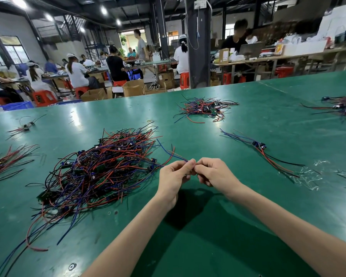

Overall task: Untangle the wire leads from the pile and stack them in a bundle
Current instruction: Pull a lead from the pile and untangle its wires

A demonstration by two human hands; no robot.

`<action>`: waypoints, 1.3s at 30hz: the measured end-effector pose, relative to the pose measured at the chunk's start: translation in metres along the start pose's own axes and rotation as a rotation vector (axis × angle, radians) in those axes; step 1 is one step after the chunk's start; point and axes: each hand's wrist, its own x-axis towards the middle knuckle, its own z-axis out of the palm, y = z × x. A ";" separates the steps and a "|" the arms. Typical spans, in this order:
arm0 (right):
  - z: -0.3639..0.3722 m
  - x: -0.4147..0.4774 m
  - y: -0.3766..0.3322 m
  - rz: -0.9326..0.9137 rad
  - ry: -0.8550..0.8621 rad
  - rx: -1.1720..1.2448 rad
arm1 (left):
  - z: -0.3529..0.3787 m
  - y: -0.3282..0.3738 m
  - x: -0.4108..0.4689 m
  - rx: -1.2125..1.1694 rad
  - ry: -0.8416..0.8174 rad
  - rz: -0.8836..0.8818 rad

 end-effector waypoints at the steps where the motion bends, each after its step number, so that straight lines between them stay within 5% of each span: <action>1: 0.001 0.000 0.001 -0.019 0.009 -0.030 | 0.000 0.000 0.001 0.002 -0.006 0.003; 11: 0.003 -0.005 0.008 -0.143 0.124 -0.375 | -0.007 -0.005 0.005 0.440 -0.028 0.301; 19: 0.004 -0.003 0.004 -0.098 0.115 -0.306 | -0.011 -0.008 0.011 0.092 0.085 0.086; 25: 0.008 -0.008 0.009 -0.147 0.107 -0.388 | -0.015 -0.009 0.015 0.555 0.113 0.347; 34: 0.007 -0.006 0.006 -0.151 0.109 -0.359 | -0.016 -0.003 0.020 -0.098 0.156 -0.014; 39: 0.010 -0.010 0.008 -0.167 0.077 -0.401 | -0.022 -0.006 0.022 0.309 0.195 0.190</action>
